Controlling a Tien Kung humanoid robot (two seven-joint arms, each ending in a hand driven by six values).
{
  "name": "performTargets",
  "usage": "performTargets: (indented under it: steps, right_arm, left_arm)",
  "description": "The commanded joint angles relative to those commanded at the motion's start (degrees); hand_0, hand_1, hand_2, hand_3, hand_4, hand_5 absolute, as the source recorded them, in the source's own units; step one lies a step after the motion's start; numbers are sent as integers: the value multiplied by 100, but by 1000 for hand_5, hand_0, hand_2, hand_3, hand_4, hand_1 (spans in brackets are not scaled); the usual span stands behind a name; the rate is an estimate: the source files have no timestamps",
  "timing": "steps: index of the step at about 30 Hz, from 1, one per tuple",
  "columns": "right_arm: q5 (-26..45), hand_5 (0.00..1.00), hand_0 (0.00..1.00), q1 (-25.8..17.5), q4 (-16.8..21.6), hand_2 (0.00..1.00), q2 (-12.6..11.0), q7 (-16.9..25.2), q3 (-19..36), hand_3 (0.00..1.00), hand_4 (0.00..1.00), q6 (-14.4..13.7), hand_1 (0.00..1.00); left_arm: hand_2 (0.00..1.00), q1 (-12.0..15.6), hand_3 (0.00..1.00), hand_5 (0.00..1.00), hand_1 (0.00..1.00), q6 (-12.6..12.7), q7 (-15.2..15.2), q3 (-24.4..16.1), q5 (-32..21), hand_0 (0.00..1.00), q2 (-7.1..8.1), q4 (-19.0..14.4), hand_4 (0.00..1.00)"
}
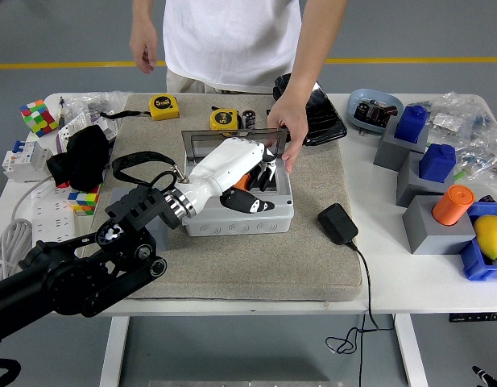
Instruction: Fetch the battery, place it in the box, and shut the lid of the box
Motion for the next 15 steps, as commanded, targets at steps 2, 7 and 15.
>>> performTargets:
  steps: [2, 7, 15]
  right_arm:
    - [9, 457, 663, -5, -6, 604, 2, -5, -17, 549, 952, 5, 618]
    - [5, 457, 663, -6, 1, 603, 7, -1, -23, 550, 953, -1, 618]
    - [-5, 456, 663, -9, 10, 603, 10, 2, -31, 550, 953, 3, 618]
  left_arm:
    - [138, -33, 204, 19, 28, 65, -22, 34, 22, 56, -37, 85, 998]
    - [168, -85, 226, 56, 73, 166, -90, 75, 6, 89, -99, 242, 998]
    - [211, -45, 278, 102, 143, 315, -225, 79, -146, 121, -131, 401, 998]
